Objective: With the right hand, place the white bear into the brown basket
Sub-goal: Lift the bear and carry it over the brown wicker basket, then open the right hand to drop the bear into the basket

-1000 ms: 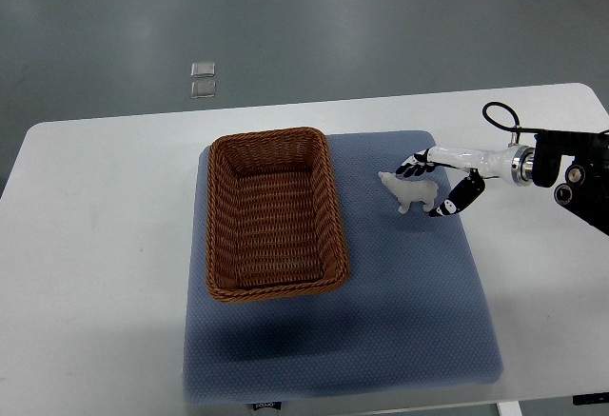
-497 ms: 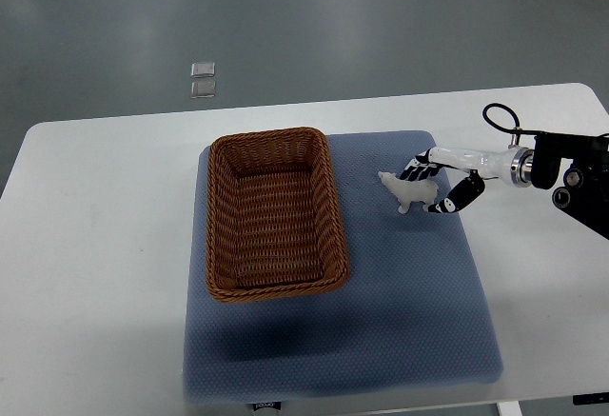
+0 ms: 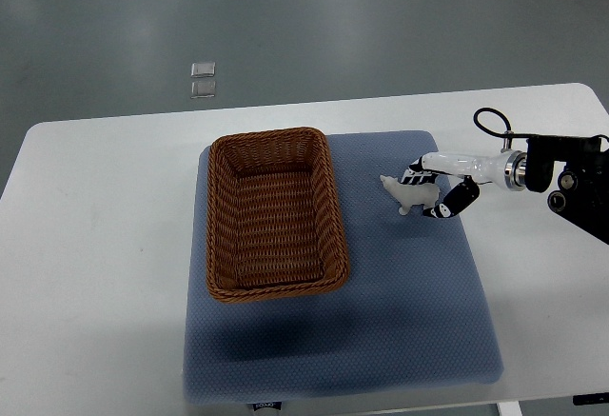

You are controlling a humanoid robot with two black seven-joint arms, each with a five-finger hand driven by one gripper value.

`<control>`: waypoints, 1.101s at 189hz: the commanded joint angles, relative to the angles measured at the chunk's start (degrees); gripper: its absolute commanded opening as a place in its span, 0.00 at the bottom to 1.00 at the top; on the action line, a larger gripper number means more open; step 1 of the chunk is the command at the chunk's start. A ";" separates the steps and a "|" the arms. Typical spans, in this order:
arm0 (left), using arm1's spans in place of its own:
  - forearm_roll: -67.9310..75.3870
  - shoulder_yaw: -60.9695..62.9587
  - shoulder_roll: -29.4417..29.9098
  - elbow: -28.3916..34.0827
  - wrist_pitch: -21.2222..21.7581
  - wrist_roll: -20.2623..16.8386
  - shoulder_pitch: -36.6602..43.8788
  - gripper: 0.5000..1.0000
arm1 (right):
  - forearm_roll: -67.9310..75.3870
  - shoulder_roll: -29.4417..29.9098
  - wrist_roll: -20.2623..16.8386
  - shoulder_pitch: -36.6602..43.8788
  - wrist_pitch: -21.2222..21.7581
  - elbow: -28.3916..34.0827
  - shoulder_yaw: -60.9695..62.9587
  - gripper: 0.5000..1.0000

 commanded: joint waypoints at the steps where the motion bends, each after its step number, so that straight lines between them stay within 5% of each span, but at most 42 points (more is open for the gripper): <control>1: 0.00 0.00 0.00 0.00 -0.01 0.00 0.00 1.00 | -0.28 -0.02 -0.08 -0.07 -0.25 0.00 0.00 0.15; 14: 0.00 0.00 0.00 0.00 -0.01 0.00 0.00 1.00 | -0.36 -0.02 -0.17 -0.07 -0.33 0.00 0.00 0.00; 77: 0.00 0.00 0.00 0.00 -0.01 0.00 0.00 1.00 | -0.10 -0.11 0.10 0.46 -4.11 0.26 0.08 0.00; 137: 0.00 0.00 0.00 0.00 -0.01 0.00 0.00 1.00 | 0.25 0.16 0.36 8.19 -3.32 7.82 0.00 0.00; 208: 0.00 0.00 0.00 0.00 -0.01 0.00 0.00 1.00 | -3.53 11.58 0.45 15.14 -1.30 8.70 -7.47 0.00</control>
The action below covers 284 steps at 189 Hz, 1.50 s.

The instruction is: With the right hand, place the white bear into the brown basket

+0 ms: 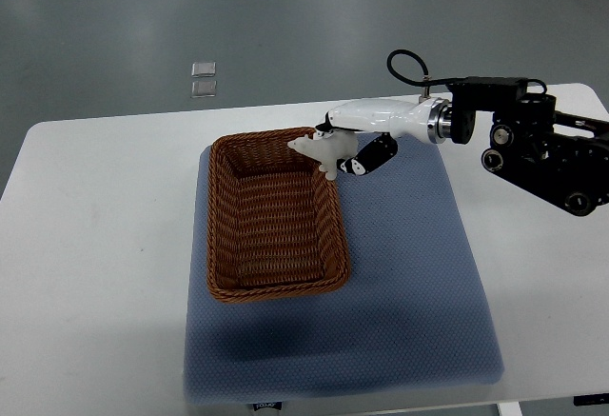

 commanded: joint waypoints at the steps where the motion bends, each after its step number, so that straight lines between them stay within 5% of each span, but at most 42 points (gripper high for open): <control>1: 0.00 0.00 0.00 0.00 0.01 0.00 -0.01 1.00 | -1.87 3.32 0.10 1.28 0.05 0.00 -2.97 0.00; 26: 0.00 0.00 0.00 0.00 0.01 0.00 -0.01 1.00 | -3.81 7.10 0.10 1.19 0.05 -0.17 -5.08 0.00; 51: 0.00 0.00 0.00 0.00 0.01 0.00 -0.01 1.00 | -5.30 7.89 0.01 0.58 0.05 -0.79 -6.57 0.34; 104: 0.00 0.00 0.00 0.00 0.01 0.00 -0.01 1.00 | -5.39 6.75 -0.08 0.31 -0.83 -1.23 -6.40 0.71; 138: 0.00 0.00 0.00 0.00 0.01 0.00 -0.01 1.00 | -4.16 4.02 -0.34 0.05 -4.43 -1.49 -1.57 0.79; 179: 0.00 0.00 0.00 0.00 0.01 0.00 -0.01 1.00 | 2.96 2.61 -0.69 -3.91 -3.99 -5.18 11.27 0.79; 225: 0.00 0.00 0.00 0.00 0.01 0.00 -0.01 1.00 | 23.17 2.88 -9.57 -11.55 -4.96 -10.01 24.80 0.79; 284: 0.00 0.00 0.00 0.00 0.01 0.00 -0.01 1.00 | 49.28 3.84 -9.83 -15.24 -8.65 -21.53 25.69 0.79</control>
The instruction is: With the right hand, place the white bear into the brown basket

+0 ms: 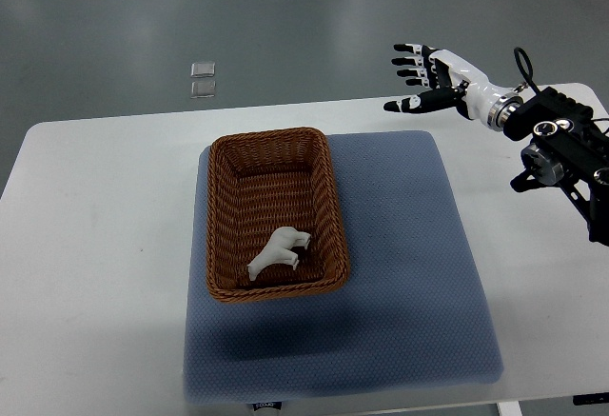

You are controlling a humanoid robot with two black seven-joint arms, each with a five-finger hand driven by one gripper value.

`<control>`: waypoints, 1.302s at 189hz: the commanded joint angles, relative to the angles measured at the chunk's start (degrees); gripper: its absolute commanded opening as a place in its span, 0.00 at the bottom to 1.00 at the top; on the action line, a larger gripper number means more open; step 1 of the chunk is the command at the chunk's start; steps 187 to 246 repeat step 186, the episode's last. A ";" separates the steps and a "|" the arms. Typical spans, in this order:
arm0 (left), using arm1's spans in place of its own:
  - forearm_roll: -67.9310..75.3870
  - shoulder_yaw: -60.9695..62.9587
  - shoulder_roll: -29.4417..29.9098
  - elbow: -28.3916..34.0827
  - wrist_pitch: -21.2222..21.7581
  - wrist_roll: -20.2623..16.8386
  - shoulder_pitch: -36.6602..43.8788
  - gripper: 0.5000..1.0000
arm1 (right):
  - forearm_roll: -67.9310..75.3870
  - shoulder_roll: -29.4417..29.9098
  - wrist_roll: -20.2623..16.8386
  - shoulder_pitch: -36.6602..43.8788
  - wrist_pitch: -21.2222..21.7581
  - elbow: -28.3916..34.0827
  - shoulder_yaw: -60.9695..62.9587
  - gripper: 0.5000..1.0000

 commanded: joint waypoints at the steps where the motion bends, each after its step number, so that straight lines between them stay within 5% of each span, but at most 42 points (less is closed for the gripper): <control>1: 0.00 0.00 0.00 0.00 0.01 -0.01 0.00 1.00 | 8.25 0.50 0.08 -1.01 -1.10 -3.80 0.03 0.79; 97: 0.00 0.00 0.00 0.00 0.01 -0.01 0.00 1.00 | 31.98 1.02 0.60 -5.41 -0.75 -6.18 -0.06 0.83; 246: 0.00 0.00 0.00 0.00 0.01 -0.01 0.00 1.00 | 32.69 1.46 0.69 -6.37 -0.39 -6.09 -0.15 0.85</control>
